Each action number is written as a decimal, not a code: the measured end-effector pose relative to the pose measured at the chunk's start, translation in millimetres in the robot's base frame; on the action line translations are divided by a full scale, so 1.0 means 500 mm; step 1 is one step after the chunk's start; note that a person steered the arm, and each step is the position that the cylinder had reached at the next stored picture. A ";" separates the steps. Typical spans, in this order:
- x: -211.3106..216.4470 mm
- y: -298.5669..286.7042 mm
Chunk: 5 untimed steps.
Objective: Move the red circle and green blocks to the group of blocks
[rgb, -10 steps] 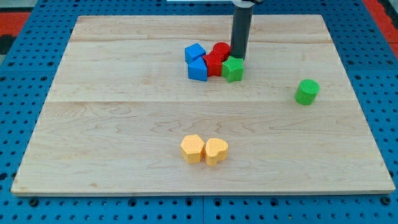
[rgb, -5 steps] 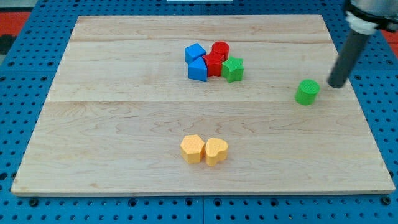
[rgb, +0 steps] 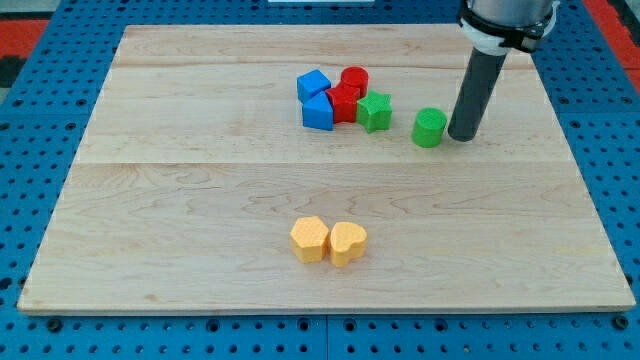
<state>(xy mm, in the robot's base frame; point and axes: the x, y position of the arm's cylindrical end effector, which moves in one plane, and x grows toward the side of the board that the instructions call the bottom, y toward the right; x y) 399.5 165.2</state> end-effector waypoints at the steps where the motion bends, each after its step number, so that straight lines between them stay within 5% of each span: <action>1: 0.004 -0.026; 2: 0.085 -0.032; 5: -0.038 -0.056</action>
